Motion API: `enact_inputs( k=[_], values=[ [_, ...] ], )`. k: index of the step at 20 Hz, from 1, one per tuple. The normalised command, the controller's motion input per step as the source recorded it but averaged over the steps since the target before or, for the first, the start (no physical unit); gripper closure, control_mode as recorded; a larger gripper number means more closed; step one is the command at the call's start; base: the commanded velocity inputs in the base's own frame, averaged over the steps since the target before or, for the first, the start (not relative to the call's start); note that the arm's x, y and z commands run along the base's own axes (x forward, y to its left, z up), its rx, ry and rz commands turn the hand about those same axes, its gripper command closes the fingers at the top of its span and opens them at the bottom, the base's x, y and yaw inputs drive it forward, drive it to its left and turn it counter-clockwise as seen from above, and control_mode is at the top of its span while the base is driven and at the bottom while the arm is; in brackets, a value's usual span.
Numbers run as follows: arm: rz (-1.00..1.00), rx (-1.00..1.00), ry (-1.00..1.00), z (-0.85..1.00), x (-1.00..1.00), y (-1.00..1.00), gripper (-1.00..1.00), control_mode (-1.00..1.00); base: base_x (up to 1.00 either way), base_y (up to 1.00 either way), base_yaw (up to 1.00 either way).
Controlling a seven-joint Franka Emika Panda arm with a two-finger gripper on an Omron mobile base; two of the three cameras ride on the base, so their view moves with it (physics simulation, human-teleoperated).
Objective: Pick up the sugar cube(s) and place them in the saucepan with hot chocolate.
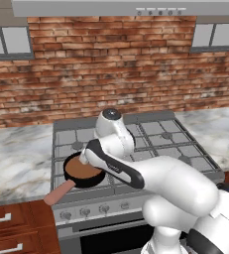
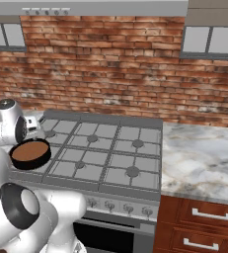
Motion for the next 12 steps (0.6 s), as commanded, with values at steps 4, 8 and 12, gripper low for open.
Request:
enact_inputs(
  k=[4,8,12],
  values=[
    [0.06,0.11,-0.17,0.32,-0.30,-0.31,-1.00,-1.00,0.00,0.00,0.00],
    [0.00,0.00,-0.21,0.82,-0.16,-0.31,-1.00,-1.00,0.00,0.00,0.00],
    [0.00,0.00,-0.15,1.00,-0.21,-0.40,-1.00,-1.00,0.00,0.00,0.00]
  ],
)
